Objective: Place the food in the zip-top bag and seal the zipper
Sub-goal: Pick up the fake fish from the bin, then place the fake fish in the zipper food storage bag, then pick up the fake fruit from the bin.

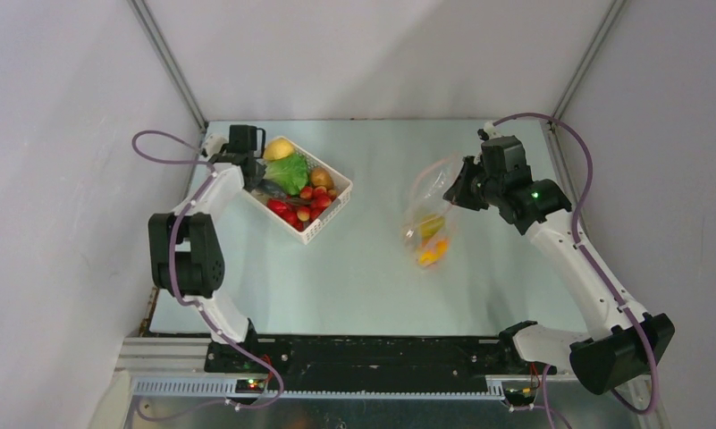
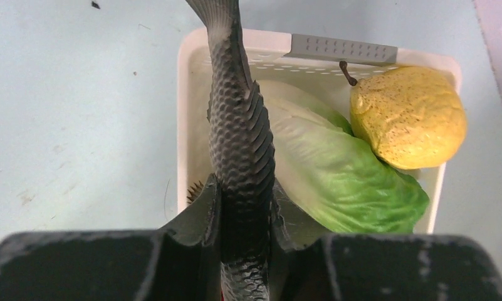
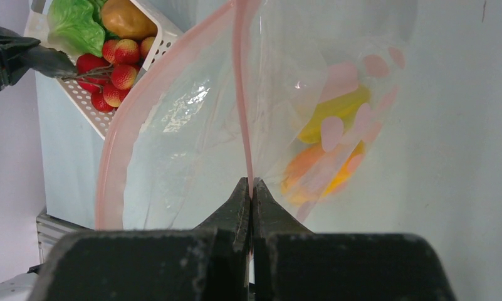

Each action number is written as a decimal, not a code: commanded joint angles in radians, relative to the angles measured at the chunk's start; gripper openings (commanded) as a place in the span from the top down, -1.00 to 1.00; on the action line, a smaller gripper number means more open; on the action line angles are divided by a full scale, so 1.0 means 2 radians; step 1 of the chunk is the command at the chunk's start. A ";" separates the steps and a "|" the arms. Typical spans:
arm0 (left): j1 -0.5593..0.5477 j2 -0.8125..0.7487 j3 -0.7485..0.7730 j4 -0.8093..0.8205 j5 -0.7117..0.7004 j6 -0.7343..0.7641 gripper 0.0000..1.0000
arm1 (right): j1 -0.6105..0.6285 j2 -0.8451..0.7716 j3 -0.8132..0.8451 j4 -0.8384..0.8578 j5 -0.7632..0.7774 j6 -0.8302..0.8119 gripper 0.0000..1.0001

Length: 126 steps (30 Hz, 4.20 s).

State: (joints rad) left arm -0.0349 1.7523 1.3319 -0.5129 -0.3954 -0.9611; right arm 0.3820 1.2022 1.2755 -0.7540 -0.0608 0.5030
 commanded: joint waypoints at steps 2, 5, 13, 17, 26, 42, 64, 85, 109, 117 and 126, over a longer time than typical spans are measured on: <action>-0.001 -0.068 -0.013 -0.011 -0.024 -0.007 0.70 | -0.001 -0.005 0.002 -0.001 -0.003 0.001 1.00; -0.001 -0.094 -0.021 -0.004 -0.026 -0.002 0.81 | -0.001 -0.007 0.001 -0.002 -0.006 0.002 1.00; -0.004 -0.153 -0.041 0.049 0.053 0.044 1.00 | 0.002 -0.015 -0.001 0.001 -0.008 0.000 1.00; -0.026 -0.216 -0.074 0.134 0.126 0.094 1.00 | 0.006 -0.017 -0.003 0.003 -0.011 -0.007 1.00; -0.226 -0.353 -0.162 0.419 0.295 0.237 1.00 | 0.038 -0.014 -0.003 0.020 -0.026 -0.028 1.00; -0.433 -0.268 -0.154 0.553 0.252 0.377 1.00 | 0.085 -0.016 -0.003 0.037 -0.039 -0.002 1.00; -0.505 -0.203 -0.215 0.564 0.039 0.409 0.72 | 0.046 -0.051 -0.003 0.066 -0.071 0.060 1.00; -0.512 -0.294 -0.184 0.419 -0.032 0.358 -0.99 | 0.047 -0.055 -0.009 0.066 -0.028 0.048 1.00; -0.089 -0.121 -0.016 0.116 0.100 0.304 -0.99 | 0.038 -0.050 -0.020 0.038 0.000 0.020 1.00; -0.014 0.034 0.104 0.089 0.158 0.290 -0.99 | 0.028 -0.048 -0.023 0.037 0.000 0.017 1.00; -0.009 0.141 0.205 0.063 0.133 0.295 -0.99 | 0.020 -0.042 -0.026 0.037 -0.005 0.015 1.00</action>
State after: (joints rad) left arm -0.0471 2.0113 1.6588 -0.3649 -0.1249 -0.3824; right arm 0.4305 1.1130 1.2259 -0.6842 -0.0761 0.5472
